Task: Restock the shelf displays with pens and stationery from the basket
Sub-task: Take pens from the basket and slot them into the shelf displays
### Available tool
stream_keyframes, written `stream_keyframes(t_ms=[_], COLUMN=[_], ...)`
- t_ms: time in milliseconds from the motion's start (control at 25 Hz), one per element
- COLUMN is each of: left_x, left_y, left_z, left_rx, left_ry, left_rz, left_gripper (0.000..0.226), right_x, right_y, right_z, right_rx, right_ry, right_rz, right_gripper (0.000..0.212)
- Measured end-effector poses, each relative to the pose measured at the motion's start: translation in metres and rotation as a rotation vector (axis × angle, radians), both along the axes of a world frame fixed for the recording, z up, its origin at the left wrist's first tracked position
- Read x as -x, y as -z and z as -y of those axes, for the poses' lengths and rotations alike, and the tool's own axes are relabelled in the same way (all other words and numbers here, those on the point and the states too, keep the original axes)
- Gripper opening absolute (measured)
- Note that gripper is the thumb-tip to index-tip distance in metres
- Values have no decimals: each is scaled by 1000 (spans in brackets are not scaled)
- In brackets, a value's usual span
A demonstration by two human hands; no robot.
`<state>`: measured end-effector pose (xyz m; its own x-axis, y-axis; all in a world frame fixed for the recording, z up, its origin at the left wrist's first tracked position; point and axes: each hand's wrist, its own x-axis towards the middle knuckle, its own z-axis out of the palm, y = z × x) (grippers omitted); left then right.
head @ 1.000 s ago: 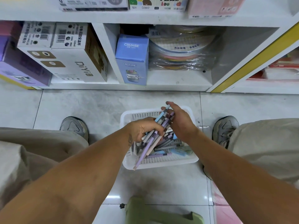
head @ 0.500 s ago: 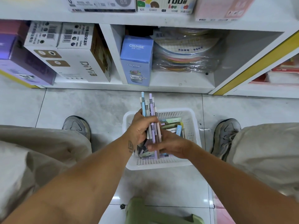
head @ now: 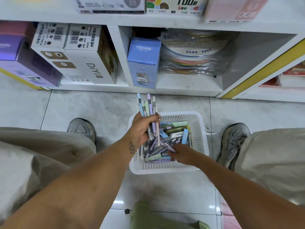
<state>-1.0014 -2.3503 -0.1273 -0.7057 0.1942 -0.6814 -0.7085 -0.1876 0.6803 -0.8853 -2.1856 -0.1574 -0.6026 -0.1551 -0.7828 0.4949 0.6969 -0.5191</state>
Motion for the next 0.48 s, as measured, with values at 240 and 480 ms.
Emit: stream_keyframes(t_ms=[240,480], left_x=[6,19], left_y=[-8,-55], left_z=[8,11], left_rx=[-15,44], left_ry=[-24,117], left_rz=[-63,-121], left_gripper=[21,33], right_x=[22,42], right_y=[-8,-70], right_z=[-12,-21], right_rx=[-187,364], right_ry=[-181,476], right_rz=[3,6], right_gripper=[23,22])
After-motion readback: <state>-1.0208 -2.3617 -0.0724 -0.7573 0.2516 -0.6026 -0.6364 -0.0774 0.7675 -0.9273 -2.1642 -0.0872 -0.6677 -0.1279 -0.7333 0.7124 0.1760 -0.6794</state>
